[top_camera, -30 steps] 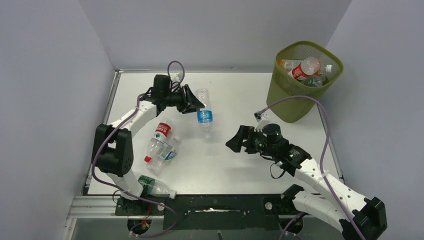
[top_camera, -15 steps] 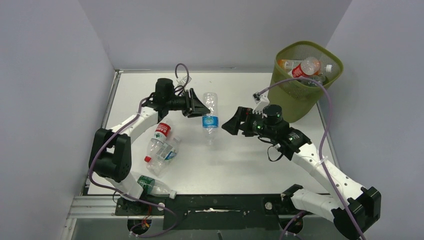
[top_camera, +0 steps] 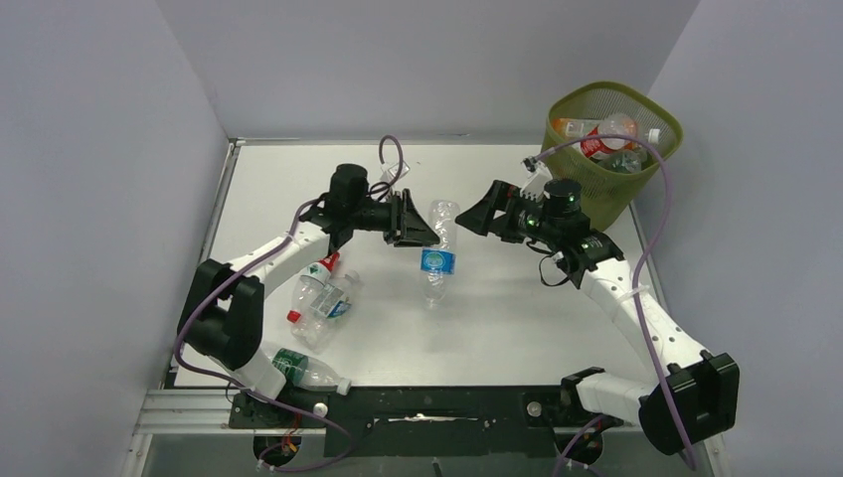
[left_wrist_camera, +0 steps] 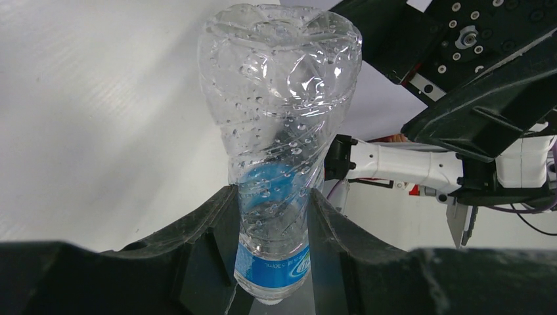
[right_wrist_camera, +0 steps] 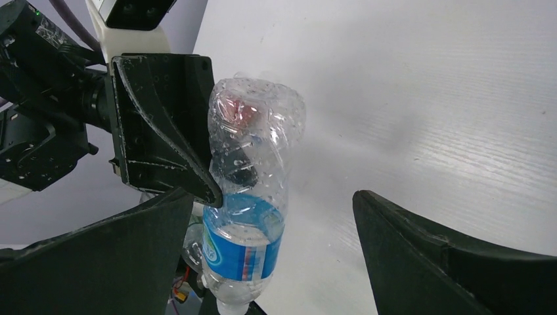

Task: Put the plastic bottles in the bin
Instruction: Pick up the plastic bottle at the center of the board.

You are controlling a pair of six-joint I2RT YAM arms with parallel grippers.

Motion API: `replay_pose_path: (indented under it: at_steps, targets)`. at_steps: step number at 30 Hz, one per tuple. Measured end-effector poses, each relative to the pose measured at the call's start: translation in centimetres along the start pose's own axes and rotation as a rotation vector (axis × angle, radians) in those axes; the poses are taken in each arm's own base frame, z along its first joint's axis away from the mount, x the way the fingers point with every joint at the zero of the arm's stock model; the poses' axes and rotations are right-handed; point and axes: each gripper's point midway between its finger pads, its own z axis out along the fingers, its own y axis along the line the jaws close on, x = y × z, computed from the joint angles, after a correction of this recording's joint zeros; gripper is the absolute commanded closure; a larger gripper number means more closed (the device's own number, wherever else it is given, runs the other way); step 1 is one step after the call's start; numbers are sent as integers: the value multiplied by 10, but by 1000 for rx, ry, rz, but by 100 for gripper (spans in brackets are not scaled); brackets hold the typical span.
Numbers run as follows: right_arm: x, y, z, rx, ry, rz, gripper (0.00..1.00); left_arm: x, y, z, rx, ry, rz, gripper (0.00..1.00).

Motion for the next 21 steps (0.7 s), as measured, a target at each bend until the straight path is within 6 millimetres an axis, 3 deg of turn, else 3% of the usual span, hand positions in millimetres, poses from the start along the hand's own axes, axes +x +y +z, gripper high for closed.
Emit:
replay_pose_path:
  at_steps: [11, 21]
  targets:
    - [2, 13, 5, -88, 31, -8, 2, 22, -19, 17, 46, 63, 27, 69]
    - [6, 10, 9, -87, 50, 0, 2, 30, -28, 23, 68, 86, 36, 69]
